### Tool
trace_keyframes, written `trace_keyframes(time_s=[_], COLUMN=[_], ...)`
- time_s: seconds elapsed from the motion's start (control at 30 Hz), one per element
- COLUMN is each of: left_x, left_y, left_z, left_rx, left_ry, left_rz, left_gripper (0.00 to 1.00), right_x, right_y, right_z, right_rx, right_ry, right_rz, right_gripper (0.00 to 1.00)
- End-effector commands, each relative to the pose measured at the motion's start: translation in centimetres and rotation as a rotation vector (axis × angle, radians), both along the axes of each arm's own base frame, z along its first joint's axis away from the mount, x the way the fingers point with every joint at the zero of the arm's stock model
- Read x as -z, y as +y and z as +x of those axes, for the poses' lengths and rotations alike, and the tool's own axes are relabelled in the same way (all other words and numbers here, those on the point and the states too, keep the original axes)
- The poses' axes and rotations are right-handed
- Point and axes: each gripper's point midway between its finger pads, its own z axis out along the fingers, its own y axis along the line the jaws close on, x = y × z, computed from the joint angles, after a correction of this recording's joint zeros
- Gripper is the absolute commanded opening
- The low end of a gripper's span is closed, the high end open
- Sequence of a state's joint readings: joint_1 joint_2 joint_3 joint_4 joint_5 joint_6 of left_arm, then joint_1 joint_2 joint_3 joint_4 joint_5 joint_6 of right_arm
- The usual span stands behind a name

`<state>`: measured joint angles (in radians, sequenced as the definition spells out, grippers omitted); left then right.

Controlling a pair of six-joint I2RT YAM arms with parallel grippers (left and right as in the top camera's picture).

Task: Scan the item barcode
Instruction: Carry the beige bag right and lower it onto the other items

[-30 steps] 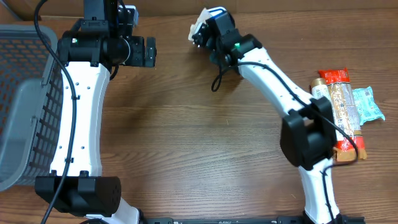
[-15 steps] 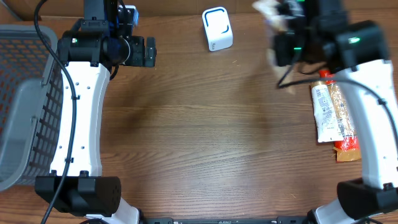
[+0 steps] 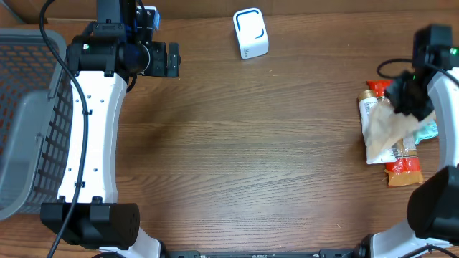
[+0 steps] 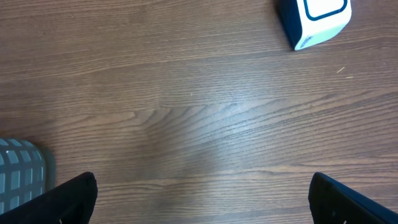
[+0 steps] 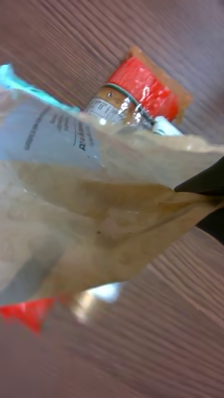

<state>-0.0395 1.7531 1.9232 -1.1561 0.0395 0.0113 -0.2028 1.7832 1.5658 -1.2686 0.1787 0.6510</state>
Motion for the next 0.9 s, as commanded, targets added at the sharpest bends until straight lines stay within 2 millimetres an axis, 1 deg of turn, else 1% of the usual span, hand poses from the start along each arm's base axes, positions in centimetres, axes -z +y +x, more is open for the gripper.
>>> trace_keyframes(time_s=[0.0, 0.03, 0.1, 0.13, 0.23, 0.27, 0.3, 0.37, 0.4, 0.47, 0.5, 0.53, 0.63, 0.73, 0.8, 0.87], left_x=[-1.0, -1.0, -1.0, -1.0, -1.0, -1.0, -1.0, -1.0, -1.0, -1.0, -1.0, -1.0, -1.0, -1.0, -1.0, -1.0], left_y=[-0.2, -0.2, -0.2, -0.2, -0.2, -0.2, -0.2, -0.2, -0.2, -0.2, -0.2, -0.2, -0.2, -0.2, -0.2, -0.2], left_z=[-0.1, -0.1, -0.1, -0.1, -0.1, -0.1, -0.1, -0.1, -0.1, -0.1, -0.1, -0.1, -0.1, -0.1, -0.1, -0.1], left_rx=[0.019, 0.019, 0.019, 0.019, 0.019, 0.019, 0.019, 0.019, 0.019, 0.019, 0.019, 0.019, 0.019, 0.019, 0.019, 0.019], left_ry=[-0.028, -0.028, -0.028, -0.028, -0.028, -0.028, -0.028, -0.028, -0.028, -0.028, -0.028, -0.028, -0.028, -0.028, -0.028, -0.028], left_rz=[0.015, 0.015, 0.015, 0.015, 0.015, 0.015, 0.015, 0.015, 0.015, 0.014, 0.015, 0.014, 0.015, 0.015, 0.015, 0.015], left_gripper=[1.00, 1.00, 0.99, 1.00, 0.99, 0.99, 1.00, 1.00, 1.00, 1.00, 1.00, 0.99, 1.00, 1.00, 0.99, 0.99], right_x=[2.2, 2.6, 2.6, 2.4, 0.9, 0.2, -1.9, -4.5, -7.6, -10.9, -12.9, -14.5, -19.8, -24.4, -26.3, -27.6], right_y=[-1.2, -1.3, -1.4, -1.4, -1.4, -1.3, -0.9, -0.1, 1.5, 3.3, 4.6, 5.7, 9.3, 11.8, 12.8, 13.5], right_z=[-1.0, -1.1, -1.0, -0.9, -0.3, 0.0, 0.5, 1.0, 1.4, 1.4, 1.3, 1.0, -0.7, -3.2, -5.1, -6.6], right_rx=[0.129, 0.133, 0.133, 0.130, 0.099, 0.075, 0.014, -0.059, -0.164, -0.291, -0.376, -0.446, -0.656, -0.748, -0.782, -0.805], right_ry=[0.009, 0.009, 0.004, -0.002, -0.026, -0.035, -0.063, -0.103, -0.159, -0.225, -0.269, -0.305, -0.438, -0.575, -0.636, -0.684], right_rz=[-0.030, -0.030, -0.031, -0.032, -0.033, -0.029, -0.013, 0.014, 0.053, 0.079, 0.088, 0.089, 0.081, 0.058, 0.041, 0.030], right_gripper=[0.13, 0.22, 0.55, 0.66, 0.88, 0.93, 0.98, 1.00, 1.00, 1.00, 1.00, 1.00, 1.00, 1.00, 1.00, 1.00])
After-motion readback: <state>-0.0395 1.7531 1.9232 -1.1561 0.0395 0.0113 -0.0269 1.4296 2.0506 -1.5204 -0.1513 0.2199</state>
